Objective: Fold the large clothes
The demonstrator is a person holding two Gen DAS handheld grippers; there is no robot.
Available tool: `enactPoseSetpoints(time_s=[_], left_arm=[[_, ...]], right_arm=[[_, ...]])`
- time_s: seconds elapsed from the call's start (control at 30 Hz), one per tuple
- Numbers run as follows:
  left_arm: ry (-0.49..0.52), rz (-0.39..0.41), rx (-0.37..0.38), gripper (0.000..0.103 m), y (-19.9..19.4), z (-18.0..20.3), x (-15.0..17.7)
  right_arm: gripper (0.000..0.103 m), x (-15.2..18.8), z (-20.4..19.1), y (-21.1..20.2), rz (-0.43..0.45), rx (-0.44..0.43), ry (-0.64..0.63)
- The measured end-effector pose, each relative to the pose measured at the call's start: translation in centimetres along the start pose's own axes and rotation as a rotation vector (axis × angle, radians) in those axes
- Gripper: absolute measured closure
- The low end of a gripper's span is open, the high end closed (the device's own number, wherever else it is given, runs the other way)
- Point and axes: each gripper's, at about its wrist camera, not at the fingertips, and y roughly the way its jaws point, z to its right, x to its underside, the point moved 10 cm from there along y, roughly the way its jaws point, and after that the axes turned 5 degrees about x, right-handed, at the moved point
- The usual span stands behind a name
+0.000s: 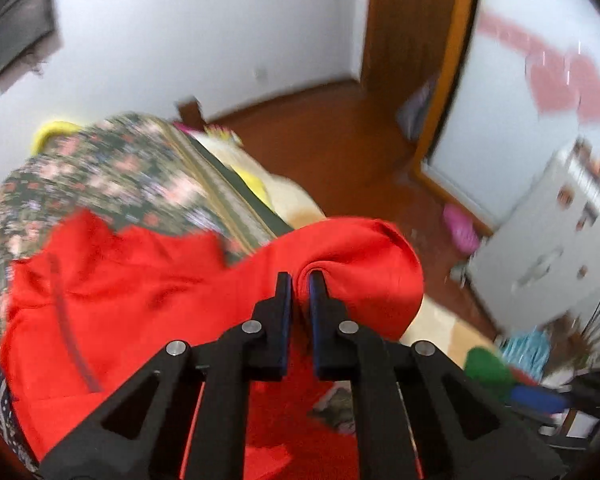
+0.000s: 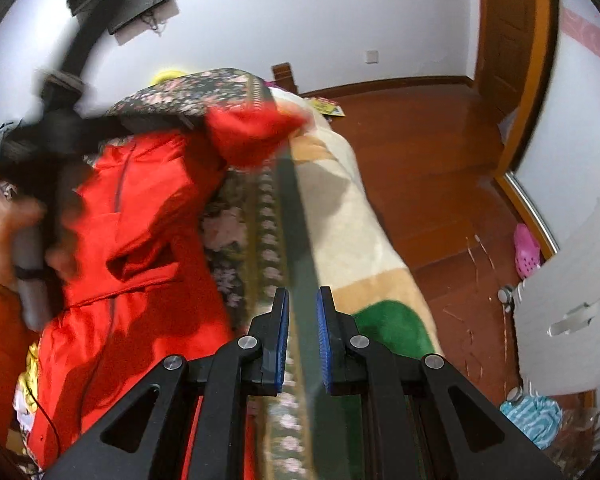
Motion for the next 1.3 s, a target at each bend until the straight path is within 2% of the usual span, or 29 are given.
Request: enactPoseSetpoints(time_s=[0.13,0.23,0.33,0.43,0.5,0.6,0.73,0.8,0.9,0.97,1.0,1.03,1.1,1.17,1.3], left_arm=[[-0.063,0.15,-0.053,0.096,-8.7,-5.4,-1.7],[-0.119,0.227,-0.129,0.096,-14.3,-10.4,-0.6],[-0.173,0.266,-0.231,0.096,-18.5,-15.9,2.6],[-0.268,0.25,-0.293,0.096,-20.5,-21.6,8.5],[-0.33,0.215,-0.316,0.096,-20.4,-24.5,12.4],[-0.444,0.135,-0.317,0.096,-19.0,-28.2,19.5],[-0.623,0.014,-0.247,0.096,-15.6,-31.3,28.9],[-0.658,-0.037,-0.221,0.096,-14.2,-31.4,31.9],[-0.671,-0.059,-0.204,0.096,-13.7,-31.0,34.0],[-0.681,-0.052,-0.176,0.091,-13.9,-31.1,34.4],[-0.69,-0.041,-0.157,0.08,-14.1,-31.1,34.5],[-0.696,-0.034,-0.147,0.063,-14.4,-31.1,34.6],[-0.702,-0.007,-0.148,0.048,-15.0,-31.4,34.5],[-0.7,-0.01,-0.175,0.047,-15.3,-32.0,34.6],[-0.735,-0.053,-0.175,0.047,-14.4,-32.3,35.5]], right_arm=[[0.093,-0.9,-3.0,-1.1,0.03,-0.024,-0.064],[0.093,-1.6,-5.5,-1.5,0.055,-0.023,-0.13],[0.093,-2.5,-8.1,-1.3,0.068,-0.031,-0.193],[0.093,-3.1,-10.7,-0.1,0.056,-0.065,-0.24],[0.093,-3.1,-12.4,1.3,0.039,-0.077,-0.301],[0.093,-2.8,-13.5,4.6,-0.013,-0.01,-0.384],[0.093,-2.0,-13.7,7.0,-0.06,0.021,-0.43],[0.093,-1.8,-13.8,7.5,-0.06,0.02,-0.436],[0.093,-1.8,-13.7,7.8,-0.052,0.028,-0.454],[0.093,-1.7,-14.0,7.7,-0.046,0.038,-0.487],[0.093,-1.7,-14.1,7.8,-0.042,0.042,-0.5],[0.093,-1.7,-14.3,7.8,-0.034,0.049,-0.52],[0.093,-1.7,-14.7,7.8,-0.017,0.07,-0.565],[0.093,-1.6,-15.3,8.1,-0.006,0.091,-0.617],[0.093,-1.4,-15.8,9.8,-0.003,0.162,-0.71]])
